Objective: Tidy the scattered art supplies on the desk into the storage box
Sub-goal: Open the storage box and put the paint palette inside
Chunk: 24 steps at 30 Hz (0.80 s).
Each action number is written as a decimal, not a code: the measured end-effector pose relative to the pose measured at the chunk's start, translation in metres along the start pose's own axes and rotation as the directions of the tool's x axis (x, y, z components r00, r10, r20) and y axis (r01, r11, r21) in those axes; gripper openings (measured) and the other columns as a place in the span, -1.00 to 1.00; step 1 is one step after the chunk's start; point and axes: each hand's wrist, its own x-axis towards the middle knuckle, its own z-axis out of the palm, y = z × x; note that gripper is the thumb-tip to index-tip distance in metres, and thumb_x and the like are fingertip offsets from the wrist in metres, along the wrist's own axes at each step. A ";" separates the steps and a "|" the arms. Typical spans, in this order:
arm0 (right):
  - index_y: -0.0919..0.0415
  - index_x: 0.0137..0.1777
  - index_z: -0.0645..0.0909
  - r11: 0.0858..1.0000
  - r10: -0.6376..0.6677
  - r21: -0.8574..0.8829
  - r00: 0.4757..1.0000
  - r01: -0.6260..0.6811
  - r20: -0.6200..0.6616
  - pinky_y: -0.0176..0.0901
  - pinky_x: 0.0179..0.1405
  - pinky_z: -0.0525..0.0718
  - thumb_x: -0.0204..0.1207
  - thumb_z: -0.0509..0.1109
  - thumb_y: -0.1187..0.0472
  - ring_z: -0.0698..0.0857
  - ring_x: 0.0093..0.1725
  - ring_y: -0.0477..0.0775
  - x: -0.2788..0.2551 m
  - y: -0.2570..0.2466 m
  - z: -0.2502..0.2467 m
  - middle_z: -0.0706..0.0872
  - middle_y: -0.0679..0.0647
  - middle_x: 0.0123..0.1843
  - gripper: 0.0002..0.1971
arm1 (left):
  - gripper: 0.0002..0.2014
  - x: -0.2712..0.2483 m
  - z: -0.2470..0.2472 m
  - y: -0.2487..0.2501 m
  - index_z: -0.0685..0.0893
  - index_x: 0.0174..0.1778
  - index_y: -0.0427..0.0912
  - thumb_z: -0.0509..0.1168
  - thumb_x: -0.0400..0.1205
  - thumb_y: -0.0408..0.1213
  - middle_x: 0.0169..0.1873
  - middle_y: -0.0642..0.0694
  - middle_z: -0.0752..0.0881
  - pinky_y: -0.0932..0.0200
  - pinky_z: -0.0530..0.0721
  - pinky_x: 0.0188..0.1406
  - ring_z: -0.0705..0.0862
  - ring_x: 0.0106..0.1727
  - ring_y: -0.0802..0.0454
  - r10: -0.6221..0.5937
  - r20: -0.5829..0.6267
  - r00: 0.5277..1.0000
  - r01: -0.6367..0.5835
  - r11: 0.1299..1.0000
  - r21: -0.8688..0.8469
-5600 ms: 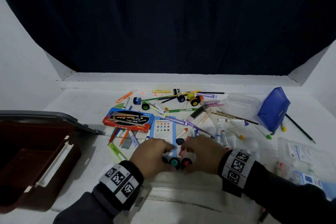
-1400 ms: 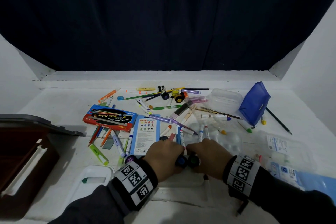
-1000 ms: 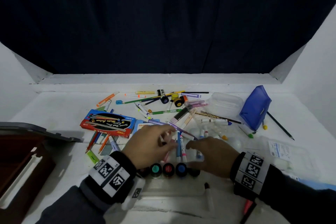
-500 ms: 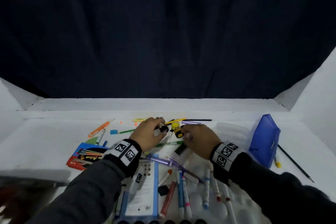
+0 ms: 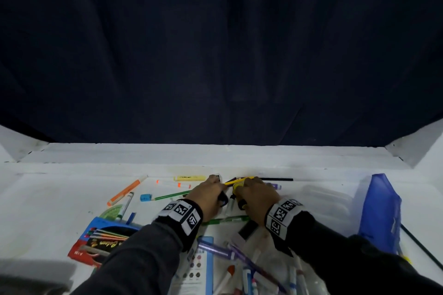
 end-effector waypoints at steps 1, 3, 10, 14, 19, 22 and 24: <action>0.14 0.38 0.42 0.999 0.006 -0.035 1.000 -0.006 0.020 0.31 0.38 0.44 0.54 0.30 0.29 0.32 0.48 0.31 0.000 -0.002 -0.001 0.41 0.19 0.43 -0.60 | -0.66 0.000 0.000 0.001 0.62 0.38 -0.10 0.28 0.67 -0.29 0.28 -0.14 0.43 -0.01 0.62 0.17 0.66 0.15 -0.23 -0.015 0.008 1.000 0.015 1.000 0.011; 0.16 0.46 0.37 0.995 0.010 -0.096 1.000 -0.007 0.028 0.37 0.40 0.38 0.55 0.32 0.31 0.28 0.53 0.31 -0.001 -0.005 -0.002 0.34 0.20 0.50 -0.52 | -0.70 -0.001 -0.001 0.003 0.65 0.32 -0.11 0.31 0.66 -0.27 0.27 -0.15 0.44 0.03 0.63 0.17 0.67 0.14 -0.23 -0.035 0.013 0.999 0.035 0.999 0.012; 0.12 0.38 0.42 0.999 -0.027 -0.044 0.989 0.021 -0.147 0.17 0.33 0.44 0.61 0.28 0.13 0.46 0.45 0.20 -0.016 -0.010 -0.002 0.52 0.10 0.41 -0.65 | -0.77 -0.025 -0.014 0.004 0.67 0.12 -0.20 0.35 0.67 -0.12 0.10 -0.18 0.67 0.17 0.46 -0.07 0.64 0.13 -0.16 -0.037 -0.056 0.998 0.034 0.998 -0.061; 0.08 0.27 0.52 0.949 -0.004 0.296 0.945 0.106 -0.327 -0.02 0.12 0.62 0.56 0.32 0.10 0.65 0.22 0.17 -0.045 -0.009 -0.009 0.66 0.06 0.25 -0.70 | -0.79 -0.055 -0.032 0.007 0.67 0.04 -0.11 0.41 0.64 -0.06 -0.25 0.06 0.63 0.25 0.43 -0.31 0.55 -0.26 0.12 -0.073 -0.202 0.977 0.012 0.957 -0.288; 0.00 0.28 0.62 0.769 0.046 0.577 0.876 0.276 -0.480 -0.15 0.04 0.66 0.42 0.42 0.32 0.65 -0.02 -0.03 -0.107 -0.015 -0.026 0.69 -0.04 0.07 -0.57 | -0.84 -0.113 -0.055 0.026 0.64 0.06 0.01 0.42 0.63 -0.08 -0.08 0.06 0.73 0.27 0.67 -0.35 0.76 -0.25 0.08 -0.117 -0.333 0.936 -0.097 0.822 -0.560; 0.00 0.19 0.74 0.686 0.088 0.656 0.859 0.315 -0.505 -0.34 0.01 0.67 0.46 0.45 0.39 0.70 -0.09 -0.14 -0.147 -0.023 -0.029 0.72 -0.12 0.00 -0.64 | -0.67 -0.154 -0.055 0.038 0.61 0.30 0.22 0.35 0.62 0.07 0.10 0.08 0.67 0.25 0.72 -0.06 0.78 -0.07 0.06 -0.083 -0.357 0.930 -0.161 0.783 -0.601; 0.00 0.16 0.74 0.649 0.097 0.697 0.876 0.304 -0.472 -0.45 0.00 0.64 0.47 0.47 0.38 0.72 -0.05 -0.20 -0.175 -0.029 -0.027 0.75 -0.14 0.03 -0.67 | -0.65 -0.181 -0.051 0.049 0.63 0.31 0.24 0.33 0.60 0.11 0.16 0.08 0.66 0.17 0.73 0.09 0.78 0.02 0.04 -0.053 -0.347 0.936 -0.195 0.744 -0.639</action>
